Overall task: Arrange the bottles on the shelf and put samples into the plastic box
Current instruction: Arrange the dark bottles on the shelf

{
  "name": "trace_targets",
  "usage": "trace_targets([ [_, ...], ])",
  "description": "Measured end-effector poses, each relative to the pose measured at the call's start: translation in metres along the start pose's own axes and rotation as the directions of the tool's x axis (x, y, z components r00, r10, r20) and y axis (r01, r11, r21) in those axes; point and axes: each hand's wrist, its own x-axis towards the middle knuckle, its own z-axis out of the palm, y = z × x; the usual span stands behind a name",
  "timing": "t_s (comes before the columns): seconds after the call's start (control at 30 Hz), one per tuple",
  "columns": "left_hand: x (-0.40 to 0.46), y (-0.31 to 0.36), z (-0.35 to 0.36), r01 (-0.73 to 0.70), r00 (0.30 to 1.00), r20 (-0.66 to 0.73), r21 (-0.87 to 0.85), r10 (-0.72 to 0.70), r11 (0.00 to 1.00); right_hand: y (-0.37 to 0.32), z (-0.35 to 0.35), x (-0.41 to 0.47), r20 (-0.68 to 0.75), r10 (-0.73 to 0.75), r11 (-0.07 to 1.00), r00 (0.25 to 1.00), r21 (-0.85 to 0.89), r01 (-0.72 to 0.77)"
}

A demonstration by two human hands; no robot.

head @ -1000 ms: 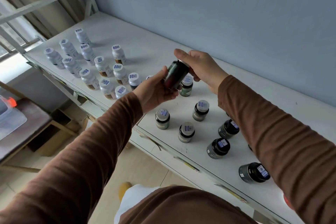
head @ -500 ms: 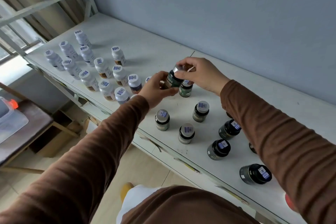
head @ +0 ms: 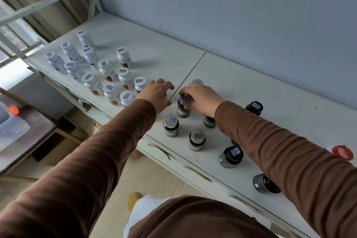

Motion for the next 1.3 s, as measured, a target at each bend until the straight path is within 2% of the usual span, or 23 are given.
trace_targets([
  [0.37, -0.002, 0.005, 0.002, -0.019, 1.000, 0.006, 0.019, 0.019, 1.000, 0.001, 0.018, -0.001, 0.044, -0.013, 0.998, 0.999, -0.053, 0.015],
  [0.47, 0.002, 0.007, 0.001, -0.031, 1.000, 0.000, 0.020, 0.031, 0.999, 0.011, 0.008, -0.005, 0.053, 0.009, 0.998, 0.999, 0.068, -0.012],
  [0.57, 0.011, 0.010, -0.001, -0.051, 0.999, -0.013, 0.025, 0.051, 0.998, 0.031, -0.015, -0.003, -0.134, 0.067, 0.983, 0.989, 0.180, -0.042],
  [0.67, 0.024, 0.015, -0.001, -0.065, 0.998, -0.016, 0.040, 0.066, 0.997, 0.050, -0.032, 0.003, -0.230, 0.155, 0.981, 0.961, 0.153, -0.121],
  [0.77, 0.037, 0.019, 0.002, -0.069, 0.998, 0.001, 0.062, 0.069, 0.996, 0.059, -0.030, 0.013, -0.140, 0.141, 0.990, 0.980, 0.026, -0.138],
  [0.87, 0.048, 0.021, 0.008, -0.057, 0.998, 0.033, 0.085, 0.054, 0.995, 0.060, -0.016, 0.026, -0.013, 0.088, 0.993, 0.996, -0.079, -0.089],
  [1.03, 0.057, 0.018, 0.012, -0.033, 0.998, 0.047, 0.095, 0.029, 0.995, 0.062, -0.007, 0.042, 0.072, 0.062, 0.989, 0.995, -0.141, -0.051],
  [1.17, 0.056, 0.016, 0.016, -0.027, 0.999, 0.029, 0.054, 0.025, 0.998, 0.065, -0.008, 0.045, 0.052, 0.082, 0.996, 0.995, -0.040, -0.080],
  [1.23, 0.056, 0.015, 0.013, -0.031, 1.000, 0.003, 0.007, 0.031, 0.999, 0.066, -0.015, 0.044, 0.007, 0.133, 0.986, 0.991, 0.100, -0.133],
  [1.3, 0.056, 0.013, 0.005, -0.003, 0.999, -0.033, -0.103, 0.000, 0.995, 0.065, -0.027, 0.043, -0.046, 0.205, 0.932, 0.978, 0.313, -0.181],
])
